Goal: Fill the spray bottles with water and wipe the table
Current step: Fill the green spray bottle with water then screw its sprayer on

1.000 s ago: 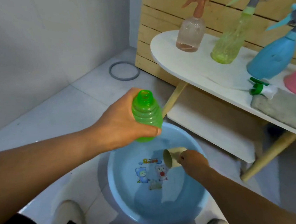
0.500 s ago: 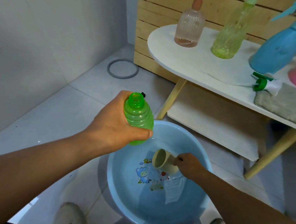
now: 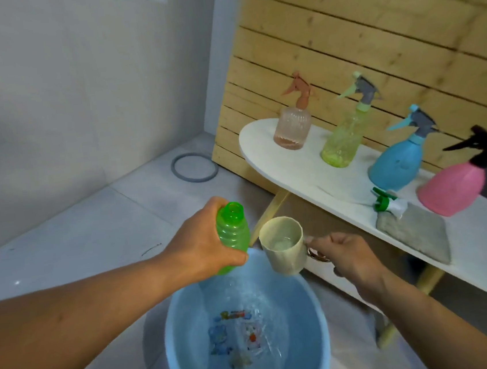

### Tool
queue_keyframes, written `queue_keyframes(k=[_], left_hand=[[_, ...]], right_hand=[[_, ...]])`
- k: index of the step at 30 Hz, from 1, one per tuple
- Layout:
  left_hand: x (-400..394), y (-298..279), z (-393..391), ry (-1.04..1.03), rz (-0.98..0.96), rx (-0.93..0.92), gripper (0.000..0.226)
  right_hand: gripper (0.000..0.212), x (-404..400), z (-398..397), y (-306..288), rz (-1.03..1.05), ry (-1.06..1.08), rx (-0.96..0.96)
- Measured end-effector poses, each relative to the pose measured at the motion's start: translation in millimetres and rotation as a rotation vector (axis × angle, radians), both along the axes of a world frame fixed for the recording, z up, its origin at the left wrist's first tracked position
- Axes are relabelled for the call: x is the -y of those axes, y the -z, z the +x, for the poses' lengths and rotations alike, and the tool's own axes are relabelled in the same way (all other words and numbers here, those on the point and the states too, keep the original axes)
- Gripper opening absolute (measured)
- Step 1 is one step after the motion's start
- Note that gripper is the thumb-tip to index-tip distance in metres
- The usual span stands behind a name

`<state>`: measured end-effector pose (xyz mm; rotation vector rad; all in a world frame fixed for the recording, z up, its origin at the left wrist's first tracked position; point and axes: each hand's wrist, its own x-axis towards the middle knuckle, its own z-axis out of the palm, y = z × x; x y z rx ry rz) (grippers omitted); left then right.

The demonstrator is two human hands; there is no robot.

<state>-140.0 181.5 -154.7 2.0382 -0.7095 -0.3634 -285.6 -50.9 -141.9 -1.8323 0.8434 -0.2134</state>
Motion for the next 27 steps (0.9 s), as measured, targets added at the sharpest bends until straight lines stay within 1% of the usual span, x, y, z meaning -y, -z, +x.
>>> queue_keyframes(k=[3, 5, 8, 11, 16, 20, 27], left_hand=[[0, 0, -1, 0.012, -0.004, 0.003, 0.072], [1, 1, -2, 0.015, 0.001, 0.008, 0.069], [3, 2, -3, 0.034, 0.005, -0.001, 0.067], [5, 1, -3, 0.050, -0.005, 0.008, 0.068], [11, -3, -5, 0.069, -0.015, 0.027, 0.070], [14, -5, -6, 0.083, -0.018, 0.036, 0.072], [14, -6, -9, 0.127, -0.023, 0.040, 0.074]], right_hand=[[0.034, -4, 0, -40, -0.127, 0.016, 0.046], [0.036, -6, 1, -63, -0.208, 0.009, 0.093], [0.043, -11, 2, -89, -0.356, 0.007, 0.162], [0.044, -18, 4, -106, -0.474, -0.030, 0.190], [0.038, -31, 5, -115, -0.589, -0.100, 0.192], [0.034, -40, 3, -120, -0.686, -0.107, 0.175], [0.041, -49, 1, -125, -0.850, -0.089, 0.164]])
